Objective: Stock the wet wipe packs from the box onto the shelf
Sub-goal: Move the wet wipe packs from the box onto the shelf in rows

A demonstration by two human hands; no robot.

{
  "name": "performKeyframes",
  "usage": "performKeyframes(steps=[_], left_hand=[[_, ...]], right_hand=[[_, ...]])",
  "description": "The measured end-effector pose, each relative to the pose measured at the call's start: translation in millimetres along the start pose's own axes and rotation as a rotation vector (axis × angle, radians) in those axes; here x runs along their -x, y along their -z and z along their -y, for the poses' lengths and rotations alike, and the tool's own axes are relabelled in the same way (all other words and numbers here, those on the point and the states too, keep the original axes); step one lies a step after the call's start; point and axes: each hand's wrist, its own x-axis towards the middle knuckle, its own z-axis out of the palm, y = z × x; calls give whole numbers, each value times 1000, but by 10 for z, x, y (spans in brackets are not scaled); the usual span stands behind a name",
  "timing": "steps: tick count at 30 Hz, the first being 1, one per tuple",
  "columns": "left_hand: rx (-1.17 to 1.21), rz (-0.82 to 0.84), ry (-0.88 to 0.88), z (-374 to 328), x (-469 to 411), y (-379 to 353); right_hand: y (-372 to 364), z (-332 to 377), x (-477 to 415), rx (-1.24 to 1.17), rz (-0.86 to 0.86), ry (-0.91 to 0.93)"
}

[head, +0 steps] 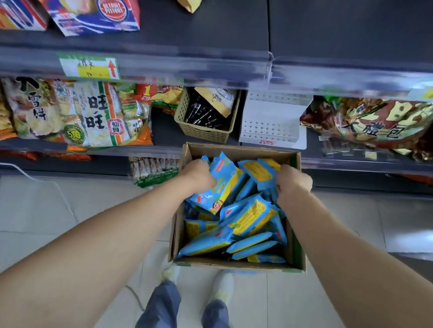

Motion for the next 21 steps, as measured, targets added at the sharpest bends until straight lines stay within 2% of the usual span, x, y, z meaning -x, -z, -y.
performKeyframes(steps=[3,4,6,8,11,15,18,21], left_hand=[[47,16,-13,-23,238,322],[39,17,-29,-40,328,438],[17,0,-53,-86,535,683],[8,-33,-62,-146,777,943],[-104,-121,-74,-237,1210,1389],[-285,-174,-94,-308,1924,2001],[-324,-250,-85,-312,2500,2409],[-234,-351,-85,-268,3039,2741]], right_hand=[[20,232,329,125,12,61],[65,294,463,236,34,159],[90,408,618,86,69,240],[118,604,903,52,59,305],[205,971,1426,97,140,494],[387,1482,2117,155,115,675],[500,1814,2659,164,159,777],[532,2048,3181,122,201,944]])
